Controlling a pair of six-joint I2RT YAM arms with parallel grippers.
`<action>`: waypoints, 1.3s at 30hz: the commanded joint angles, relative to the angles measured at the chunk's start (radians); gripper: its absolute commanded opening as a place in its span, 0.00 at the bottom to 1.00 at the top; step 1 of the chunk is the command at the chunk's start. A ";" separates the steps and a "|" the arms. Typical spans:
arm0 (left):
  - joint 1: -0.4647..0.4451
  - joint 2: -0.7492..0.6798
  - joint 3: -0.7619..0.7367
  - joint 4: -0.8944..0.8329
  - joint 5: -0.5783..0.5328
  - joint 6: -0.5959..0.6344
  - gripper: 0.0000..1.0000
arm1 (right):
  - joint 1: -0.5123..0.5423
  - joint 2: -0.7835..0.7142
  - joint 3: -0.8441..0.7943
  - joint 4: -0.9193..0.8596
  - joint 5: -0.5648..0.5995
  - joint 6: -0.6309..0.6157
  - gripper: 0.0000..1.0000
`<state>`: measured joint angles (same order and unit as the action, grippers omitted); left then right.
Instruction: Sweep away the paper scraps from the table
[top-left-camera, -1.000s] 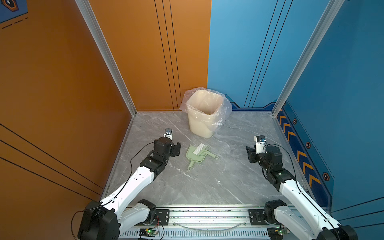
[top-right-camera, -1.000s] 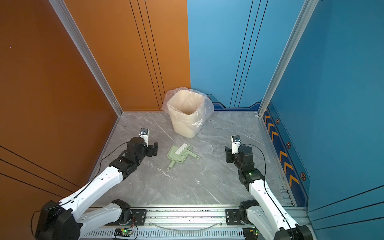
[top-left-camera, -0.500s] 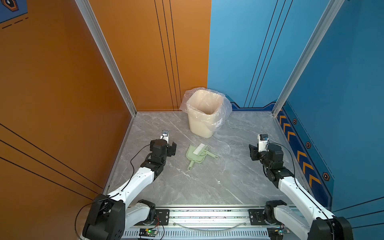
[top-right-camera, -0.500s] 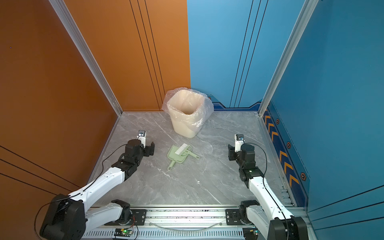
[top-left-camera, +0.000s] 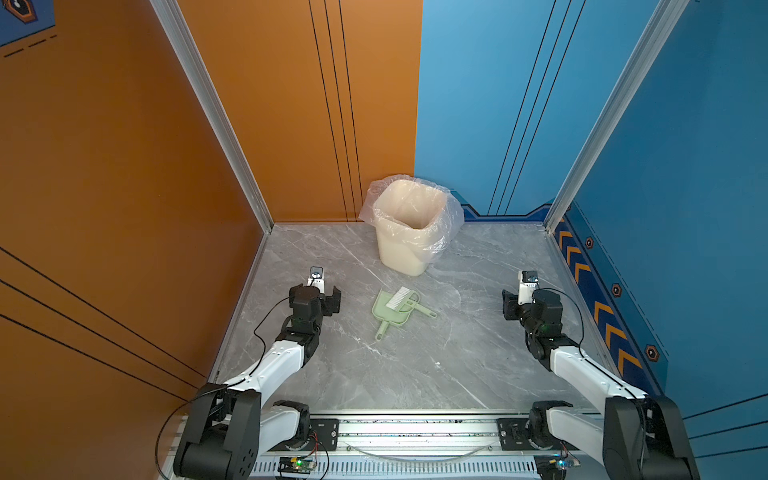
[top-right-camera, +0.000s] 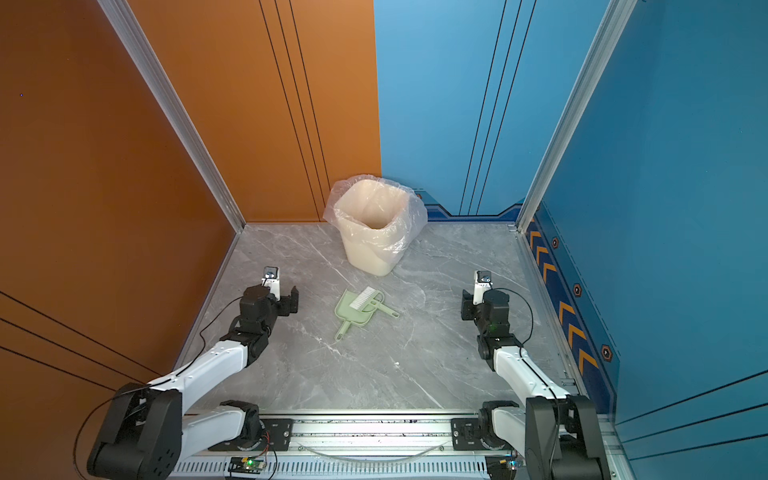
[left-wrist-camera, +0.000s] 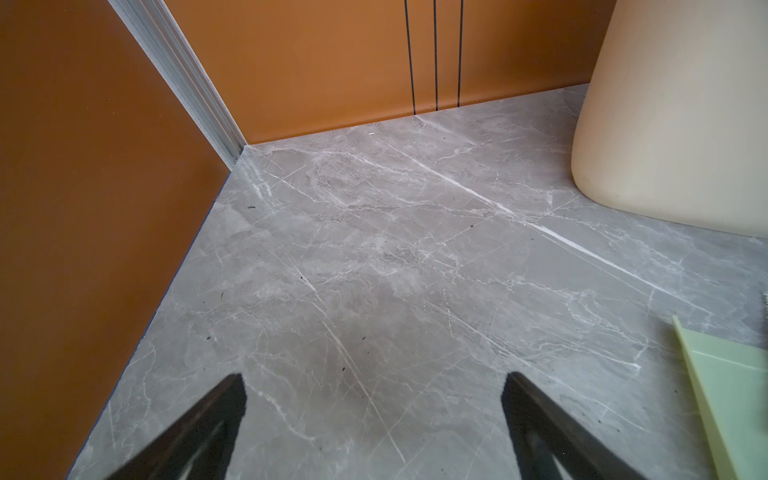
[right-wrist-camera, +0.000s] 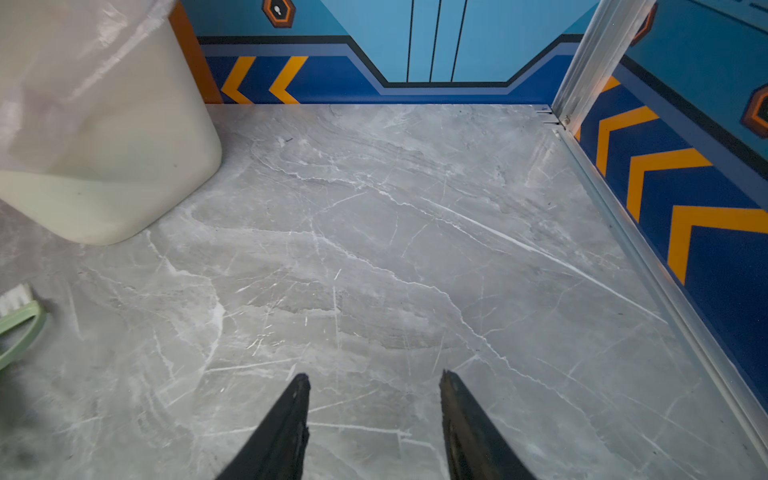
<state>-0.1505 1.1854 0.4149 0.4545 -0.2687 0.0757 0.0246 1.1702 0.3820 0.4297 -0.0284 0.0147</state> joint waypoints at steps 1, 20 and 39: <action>0.014 0.025 -0.031 0.095 0.047 0.007 0.98 | -0.010 0.064 -0.008 0.148 0.030 -0.013 0.52; 0.061 0.169 -0.061 0.292 0.086 0.012 0.98 | -0.020 0.357 0.002 0.428 0.021 0.017 0.53; 0.091 0.376 -0.060 0.509 0.089 -0.048 0.98 | -0.020 0.361 -0.002 0.434 0.044 0.027 0.57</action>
<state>-0.0654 1.5570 0.3420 0.9360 -0.1787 0.0429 0.0116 1.5196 0.3912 0.8482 -0.0017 0.0265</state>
